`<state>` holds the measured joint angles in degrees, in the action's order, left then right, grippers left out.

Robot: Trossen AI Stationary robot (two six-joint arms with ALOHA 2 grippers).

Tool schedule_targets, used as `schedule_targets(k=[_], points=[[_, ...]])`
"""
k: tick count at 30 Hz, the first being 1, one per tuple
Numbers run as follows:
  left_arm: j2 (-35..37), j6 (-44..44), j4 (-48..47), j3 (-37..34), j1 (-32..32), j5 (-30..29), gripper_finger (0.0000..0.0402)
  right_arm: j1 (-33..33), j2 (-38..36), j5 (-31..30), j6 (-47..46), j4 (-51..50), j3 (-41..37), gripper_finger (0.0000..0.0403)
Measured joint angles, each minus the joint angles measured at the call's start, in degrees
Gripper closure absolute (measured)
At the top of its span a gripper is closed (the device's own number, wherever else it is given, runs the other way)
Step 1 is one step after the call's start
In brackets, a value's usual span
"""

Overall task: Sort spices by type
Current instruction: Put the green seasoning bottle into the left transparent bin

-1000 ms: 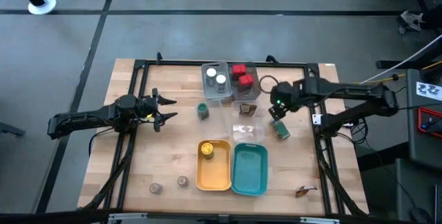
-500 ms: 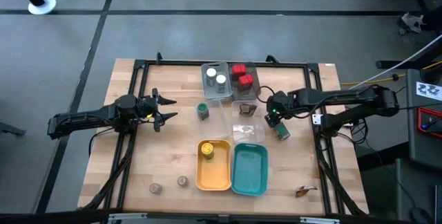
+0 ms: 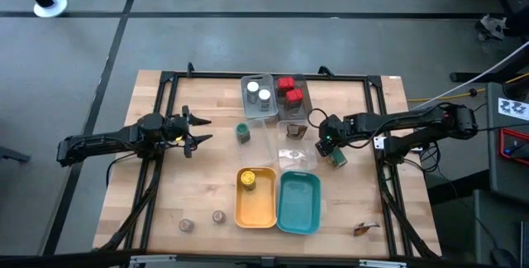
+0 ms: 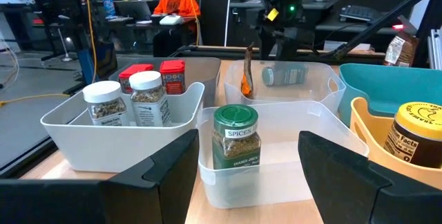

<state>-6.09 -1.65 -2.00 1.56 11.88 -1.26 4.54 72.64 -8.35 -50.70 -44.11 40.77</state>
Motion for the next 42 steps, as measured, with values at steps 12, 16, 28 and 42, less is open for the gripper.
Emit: schedule_targets(k=[12, 16, 28, 42], points=[[0.0, 0.17, 0.0, 0.0, 0.0, -0.01, 0.0169, 0.02, 0.02, 0.01, 0.0, 9.15, -6.66, 0.0108], [0.0, 0.02, 0.0, 0.0, -0.02, 0.0, 0.0169, 0.02, 0.02, 0.01, 0.0, 11.63, -8.0, 0.0138], [0.0, 0.01, 0.0, 0.0, 0.0, -0.02, 0.0169, 0.02, -0.07, -0.28, 0.11, 13.84, -9.37, 0.0193], [0.0, 0.24, 0.01, -0.01, -0.01, -0.01, 0.0169, 0.02, -0.07, -4.31, 3.71, 6.23, -4.59, 0.0195]])
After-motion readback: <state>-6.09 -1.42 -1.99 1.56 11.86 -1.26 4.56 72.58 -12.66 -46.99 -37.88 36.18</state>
